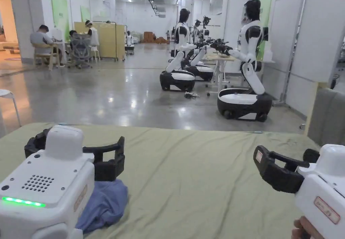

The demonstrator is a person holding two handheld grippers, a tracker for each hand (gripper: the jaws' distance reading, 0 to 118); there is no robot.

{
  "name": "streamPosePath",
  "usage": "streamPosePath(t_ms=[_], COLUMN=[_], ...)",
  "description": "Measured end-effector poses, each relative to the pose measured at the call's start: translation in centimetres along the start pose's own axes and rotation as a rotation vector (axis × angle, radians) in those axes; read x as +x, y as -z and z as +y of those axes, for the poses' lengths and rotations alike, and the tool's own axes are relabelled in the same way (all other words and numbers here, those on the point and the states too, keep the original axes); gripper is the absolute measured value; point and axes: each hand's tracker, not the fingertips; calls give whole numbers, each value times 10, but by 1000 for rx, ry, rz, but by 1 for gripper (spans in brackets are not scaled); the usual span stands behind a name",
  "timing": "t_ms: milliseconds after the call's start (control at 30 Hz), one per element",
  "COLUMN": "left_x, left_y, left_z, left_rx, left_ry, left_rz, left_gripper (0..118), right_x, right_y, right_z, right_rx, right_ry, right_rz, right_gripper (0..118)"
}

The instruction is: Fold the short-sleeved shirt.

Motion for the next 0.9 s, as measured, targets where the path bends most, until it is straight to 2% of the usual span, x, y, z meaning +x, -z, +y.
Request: streamPosePath(t_ms=[67, 100, 167, 233, 433, 700, 900], left_x=[4, 13, 19, 20, 8, 1, 3], left_y=[-3, -3, -6, -8, -2, 0, 1], left_z=[3, 5, 7, 7, 2, 0, -3], left_rx=[2, -11, -34, -33, -75, -71, -82], left_ry=[-21, 31, 137, 112, 15, 36, 59], left_rz=[37, 34, 72, 30, 52, 59, 58], left_gripper=[117, 117, 117, 117, 117, 117, 117], right_x=[-1, -1, -7, -8, -15, -24, -25], right_y=[2, 2, 0, 1, 1, -1, 2], right_z=[-3, -5, -13, -12, -13, -10, -9], right_rx=[-16, 24, 85, 41, 20, 36, 33], right_ry=[-86, -150, -228, -267, -253, -301, -299], right_rz=[-101, -93, -104, -113, -122, -111, -105], right_gripper=[118, 118, 118, 118, 118, 118, 118])
